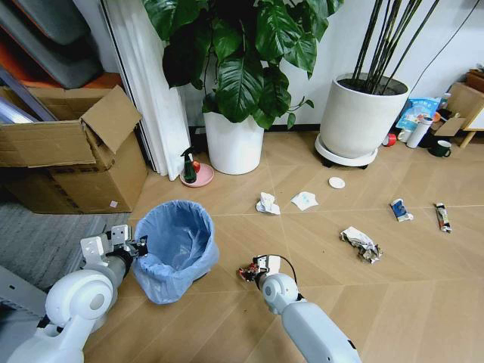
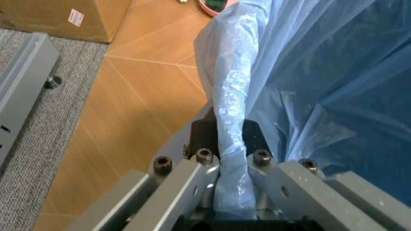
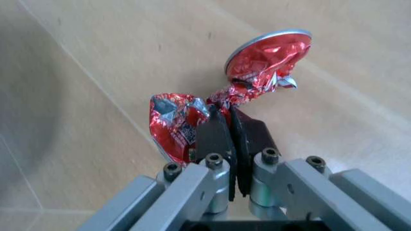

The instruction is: Pick up the trash bin and place the garbage on the floor into it.

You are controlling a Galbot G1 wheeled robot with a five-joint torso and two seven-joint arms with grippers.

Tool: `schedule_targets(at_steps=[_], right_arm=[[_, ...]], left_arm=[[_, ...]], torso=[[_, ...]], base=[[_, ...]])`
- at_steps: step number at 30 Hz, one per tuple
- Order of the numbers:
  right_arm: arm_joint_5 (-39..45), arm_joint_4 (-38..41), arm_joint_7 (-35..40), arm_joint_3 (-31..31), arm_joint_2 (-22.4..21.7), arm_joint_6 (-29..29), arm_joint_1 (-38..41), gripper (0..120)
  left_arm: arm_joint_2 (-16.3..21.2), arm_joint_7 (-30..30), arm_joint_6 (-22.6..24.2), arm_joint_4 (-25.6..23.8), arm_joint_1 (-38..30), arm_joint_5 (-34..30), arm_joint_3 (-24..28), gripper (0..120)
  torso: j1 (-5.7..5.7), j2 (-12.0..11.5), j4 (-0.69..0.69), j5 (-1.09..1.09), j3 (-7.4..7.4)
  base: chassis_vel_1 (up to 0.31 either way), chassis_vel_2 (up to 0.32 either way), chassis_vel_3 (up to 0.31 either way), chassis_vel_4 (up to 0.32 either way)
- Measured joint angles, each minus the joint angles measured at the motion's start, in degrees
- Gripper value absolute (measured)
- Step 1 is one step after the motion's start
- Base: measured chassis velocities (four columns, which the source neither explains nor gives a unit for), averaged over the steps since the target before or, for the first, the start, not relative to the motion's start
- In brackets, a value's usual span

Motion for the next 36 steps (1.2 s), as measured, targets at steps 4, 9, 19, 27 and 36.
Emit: schedule_targets(at_steps=[4,9,19,27,36], right_arm=[[-1.2,4.9,0.0,1.2,-1.4,0.8,-0.9,0],[-1.1,11.1,0.0,2.9,-3.3,1.3,-0.5,0],[3.5,23.8,-5.4,2.2,-8.4,1.2,10.9,0],[13.3,31.8,-7.6,-5.8,-10.4,-0.1,20.9,0],[25.8,37.3,-0.9,-19.9,-10.6,-2.4,22.9,0]], left_arm=[[0.2,0.0,0.0,-0.3,0.0,-0.1,0.0,0],[1.2,0.0,0.0,-0.4,0.0,-0.5,0.4,0],[6.4,1.1,0.0,1.2,-3.0,-2.0,2.7,0],[8.2,2.5,0.0,2.2,-3.7,-2.5,3.8,0],[10.7,4.8,0.0,4.1,-4.7,-3.9,5.1,0]], torso=[[0.0,0.0,0.0,0.0,0.0],[0.0,0.0,0.0,0.0,0.0],[0.0,0.0,0.0,0.0,0.0],[0.0,0.0,0.0,-0.02,-0.01],[0.0,0.0,0.0,-0.01,0.0]], base=[[0.0,0.0,0.0,0.0],[0.0,0.0,0.0,0.0],[0.0,0.0,0.0,0.0],[0.0,0.0,0.0,0.0],[0.0,0.0,0.0,0.0]])
